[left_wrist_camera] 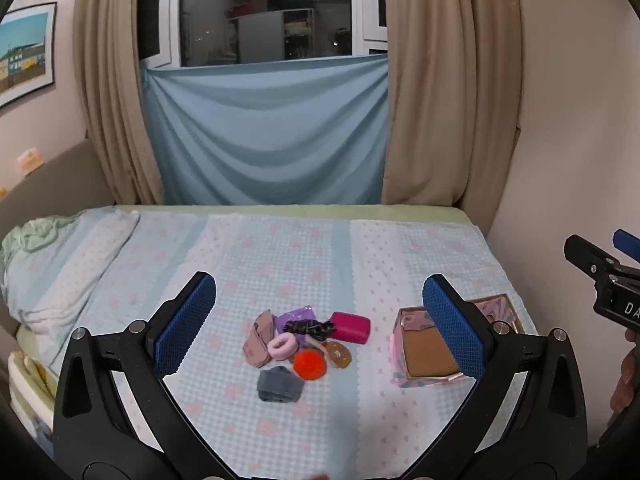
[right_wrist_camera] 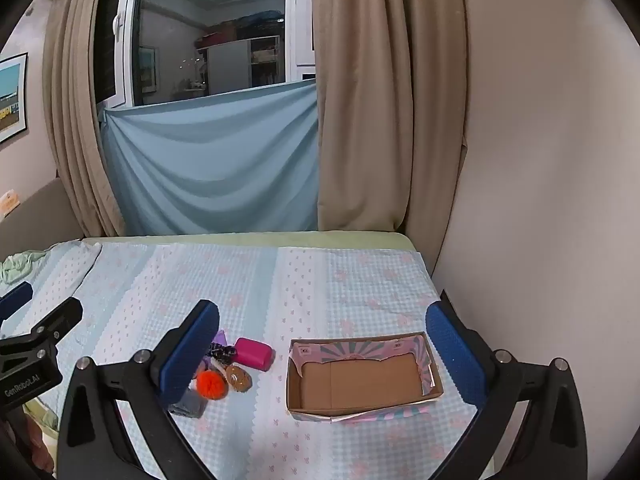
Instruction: Organize soft objects
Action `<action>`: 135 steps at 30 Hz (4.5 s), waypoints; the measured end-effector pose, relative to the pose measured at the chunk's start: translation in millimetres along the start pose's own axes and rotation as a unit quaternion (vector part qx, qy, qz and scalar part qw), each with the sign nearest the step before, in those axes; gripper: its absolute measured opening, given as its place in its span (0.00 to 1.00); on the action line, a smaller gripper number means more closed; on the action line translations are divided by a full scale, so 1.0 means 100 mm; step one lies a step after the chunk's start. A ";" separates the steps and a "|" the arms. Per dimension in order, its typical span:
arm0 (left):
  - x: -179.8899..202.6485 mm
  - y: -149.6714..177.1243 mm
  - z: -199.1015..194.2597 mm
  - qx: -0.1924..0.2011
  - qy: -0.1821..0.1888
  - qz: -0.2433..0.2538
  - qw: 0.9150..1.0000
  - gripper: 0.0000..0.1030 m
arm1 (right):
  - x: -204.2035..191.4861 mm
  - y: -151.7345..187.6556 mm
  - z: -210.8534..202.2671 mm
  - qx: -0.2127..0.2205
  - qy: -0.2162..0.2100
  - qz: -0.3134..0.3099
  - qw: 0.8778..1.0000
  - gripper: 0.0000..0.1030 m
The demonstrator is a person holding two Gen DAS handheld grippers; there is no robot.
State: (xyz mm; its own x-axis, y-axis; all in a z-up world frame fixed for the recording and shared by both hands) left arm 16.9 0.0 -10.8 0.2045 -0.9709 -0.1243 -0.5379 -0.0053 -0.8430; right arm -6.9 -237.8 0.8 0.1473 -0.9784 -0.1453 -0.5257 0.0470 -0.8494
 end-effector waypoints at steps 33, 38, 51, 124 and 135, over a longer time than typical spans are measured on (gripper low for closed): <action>0.04 0.00 -0.12 0.015 -0.030 -0.010 0.999 1.00 | 0.08 0.00 -0.04 0.019 -0.012 -0.012 1.000 1.00; 0.02 0.00 -0.14 0.012 -0.029 -0.014 0.999 1.00 | 0.09 0.02 -0.05 0.018 -0.013 -0.014 1.000 1.00; 0.05 0.03 -0.15 0.013 -0.030 -0.012 0.999 1.00 | 0.09 0.06 -0.06 0.019 -0.014 -0.014 1.000 1.00; -0.25 1.01 1.14 -0.114 -0.048 -0.045 0.991 1.00 | -0.19 0.51 1.09 -0.079 -0.104 -0.046 0.990 1.00; -0.34 2.11 2.50 -0.184 -0.032 -0.037 0.982 1.00 | -0.70 1.23 2.72 -0.179 -0.154 -0.051 0.970 1.00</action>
State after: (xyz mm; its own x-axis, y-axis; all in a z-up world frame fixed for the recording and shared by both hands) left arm 101.1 92.2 -315.2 0.2976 -0.9480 -0.1124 -0.7766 -0.1720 -0.6061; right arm 146.1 -108.7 -231.6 0.4293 -0.8646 -0.2610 -0.7439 -0.1746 -0.6451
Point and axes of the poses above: each gripper's, at about its wrist camera, not at the fingertips, and z roughly the way its jaws point, x to its right, y to its underside, the point moved 2 cm from there along z, roughly the way its jaws point, and after that the axes turned 14 degrees about -y, right-handed, at the moved point
